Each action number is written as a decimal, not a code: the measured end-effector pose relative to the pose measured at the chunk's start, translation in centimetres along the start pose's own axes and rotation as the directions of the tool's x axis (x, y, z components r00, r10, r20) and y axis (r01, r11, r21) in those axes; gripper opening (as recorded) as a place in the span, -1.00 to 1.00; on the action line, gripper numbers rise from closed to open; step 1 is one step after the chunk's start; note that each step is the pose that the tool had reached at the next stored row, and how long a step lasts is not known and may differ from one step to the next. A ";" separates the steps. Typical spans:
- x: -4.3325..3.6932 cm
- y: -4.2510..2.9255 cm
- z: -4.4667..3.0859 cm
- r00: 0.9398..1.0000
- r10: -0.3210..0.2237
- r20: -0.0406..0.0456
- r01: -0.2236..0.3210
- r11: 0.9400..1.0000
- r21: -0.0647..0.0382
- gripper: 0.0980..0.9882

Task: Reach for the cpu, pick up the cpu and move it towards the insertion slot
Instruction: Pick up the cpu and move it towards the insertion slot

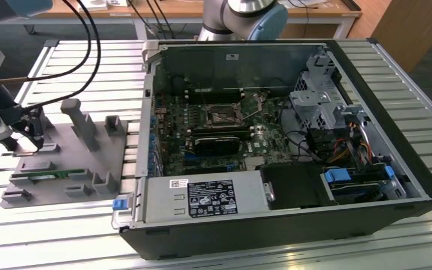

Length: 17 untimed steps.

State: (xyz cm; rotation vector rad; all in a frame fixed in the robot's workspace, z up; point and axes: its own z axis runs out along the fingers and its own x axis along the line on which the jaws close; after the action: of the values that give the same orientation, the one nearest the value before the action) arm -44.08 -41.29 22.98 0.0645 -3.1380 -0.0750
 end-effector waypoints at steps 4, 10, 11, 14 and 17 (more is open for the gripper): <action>0.00 0.03 -0.57 1.000 0.000 0.000 0.000 1.000 0.000 -0.03; 0.00 0.06 -1.34 1.000 0.000 0.000 0.000 1.000 0.000 -0.03; 0.00 0.07 -1.49 1.000 0.000 0.000 0.000 1.000 0.000 -0.03; 0.00 0.09 -1.92 1.000 0.000 0.000 0.000 1.000 0.000 -0.03; 0.00 0.12 -2.37 1.000 0.000 0.000 0.000 1.000 0.000 -0.03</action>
State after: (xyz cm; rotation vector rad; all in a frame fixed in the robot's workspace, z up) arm -44.07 -41.29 25.36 0.0647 -3.1381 -0.0751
